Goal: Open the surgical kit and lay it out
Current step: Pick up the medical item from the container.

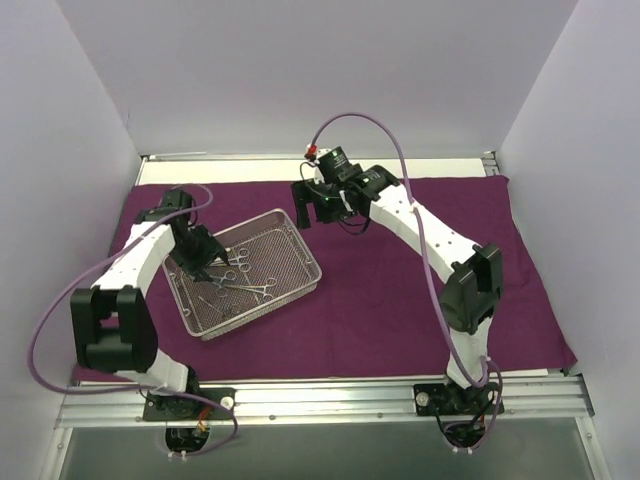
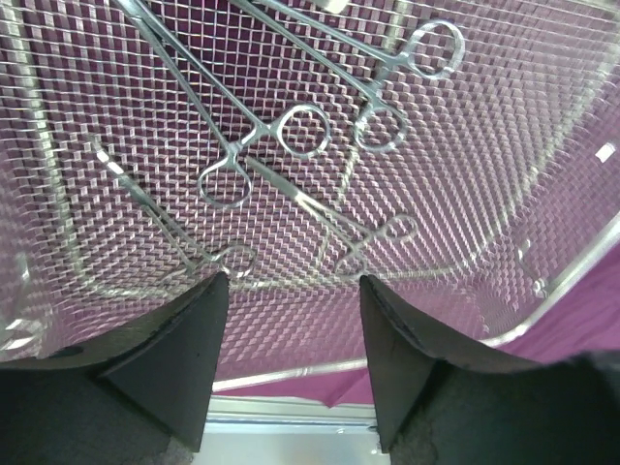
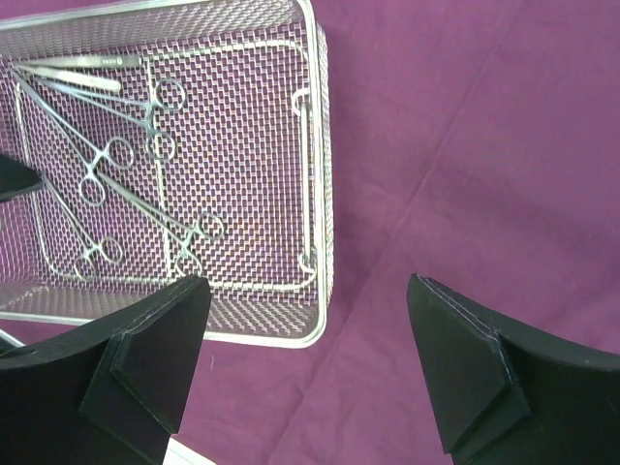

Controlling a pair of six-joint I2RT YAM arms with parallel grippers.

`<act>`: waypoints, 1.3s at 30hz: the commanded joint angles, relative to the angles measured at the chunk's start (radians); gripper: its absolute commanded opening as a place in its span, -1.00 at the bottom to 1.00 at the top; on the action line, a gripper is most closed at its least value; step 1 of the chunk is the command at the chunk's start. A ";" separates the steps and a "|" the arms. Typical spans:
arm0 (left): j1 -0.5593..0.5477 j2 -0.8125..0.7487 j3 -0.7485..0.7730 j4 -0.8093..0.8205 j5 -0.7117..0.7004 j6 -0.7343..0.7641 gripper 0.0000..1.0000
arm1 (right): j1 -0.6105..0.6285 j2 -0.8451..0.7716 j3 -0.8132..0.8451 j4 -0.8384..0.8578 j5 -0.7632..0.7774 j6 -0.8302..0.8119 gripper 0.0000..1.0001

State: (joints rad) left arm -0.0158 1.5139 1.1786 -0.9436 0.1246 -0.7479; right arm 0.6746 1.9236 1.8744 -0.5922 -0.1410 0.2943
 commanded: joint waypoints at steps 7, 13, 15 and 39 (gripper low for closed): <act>-0.019 0.143 0.015 0.143 -0.115 -0.122 0.26 | -0.059 -0.132 -0.188 0.077 -0.011 0.031 0.69; -0.102 0.154 0.017 0.120 -0.135 -0.155 0.23 | -0.112 -0.189 -0.268 0.094 -0.017 0.040 0.70; -0.119 0.146 -0.031 0.144 -0.125 -0.208 0.17 | -0.119 -0.195 -0.276 0.097 -0.020 0.043 0.70; -0.144 0.324 -0.079 0.178 -0.134 -0.314 -0.15 | -0.136 -0.290 -0.374 0.109 -0.006 0.063 0.69</act>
State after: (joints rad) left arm -0.1509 1.7603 1.0904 -0.7937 0.0071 -1.0367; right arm 0.5438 1.6932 1.5116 -0.4892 -0.1574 0.3473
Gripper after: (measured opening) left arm 0.442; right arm 0.846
